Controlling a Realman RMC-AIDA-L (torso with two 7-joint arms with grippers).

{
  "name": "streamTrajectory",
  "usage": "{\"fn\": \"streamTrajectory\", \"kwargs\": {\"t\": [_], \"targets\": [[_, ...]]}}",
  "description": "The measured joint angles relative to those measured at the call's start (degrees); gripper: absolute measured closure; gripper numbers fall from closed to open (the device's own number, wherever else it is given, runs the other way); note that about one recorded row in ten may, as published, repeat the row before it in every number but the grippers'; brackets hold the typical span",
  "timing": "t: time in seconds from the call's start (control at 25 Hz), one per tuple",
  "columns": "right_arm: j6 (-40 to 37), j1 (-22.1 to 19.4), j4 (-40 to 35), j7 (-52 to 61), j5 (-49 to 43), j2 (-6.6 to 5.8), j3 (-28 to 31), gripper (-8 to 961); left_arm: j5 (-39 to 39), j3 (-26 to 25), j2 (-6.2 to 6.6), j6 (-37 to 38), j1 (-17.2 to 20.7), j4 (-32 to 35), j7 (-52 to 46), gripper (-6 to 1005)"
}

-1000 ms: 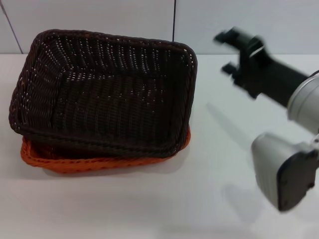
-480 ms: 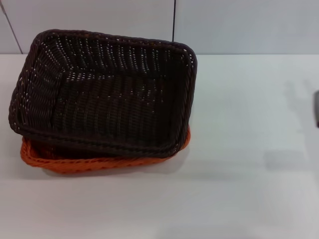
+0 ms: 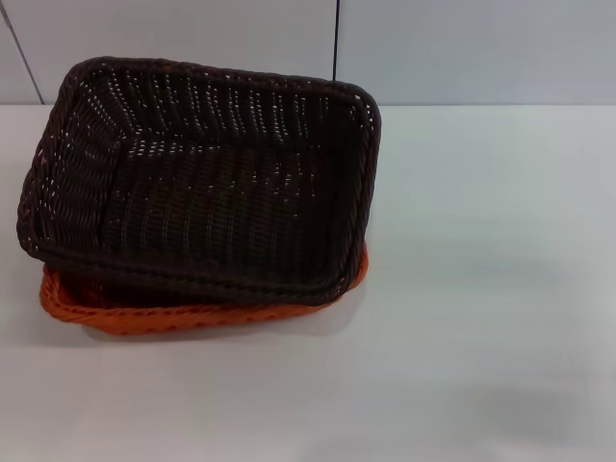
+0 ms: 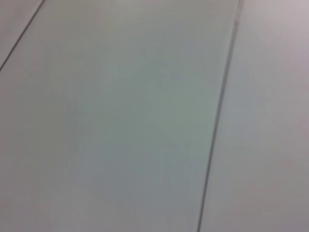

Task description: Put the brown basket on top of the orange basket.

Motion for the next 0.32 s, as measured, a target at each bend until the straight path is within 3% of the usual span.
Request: {"fn": "streamTrajectory", "kwargs": {"t": [0.08, 0.32], "targets": [[2.2, -0.1, 3.8, 8.7, 2.0, 0.26, -0.3, 269, 0.0, 0.0, 0.0, 0.1, 0.0, 0.0, 0.0, 198], [1.9, -0.9, 4.6, 10.3, 3.9, 0.53, -3.0, 268, 0.0, 0.0, -0.18, 1.0, 0.3, 0.1, 0.1, 198]]}}
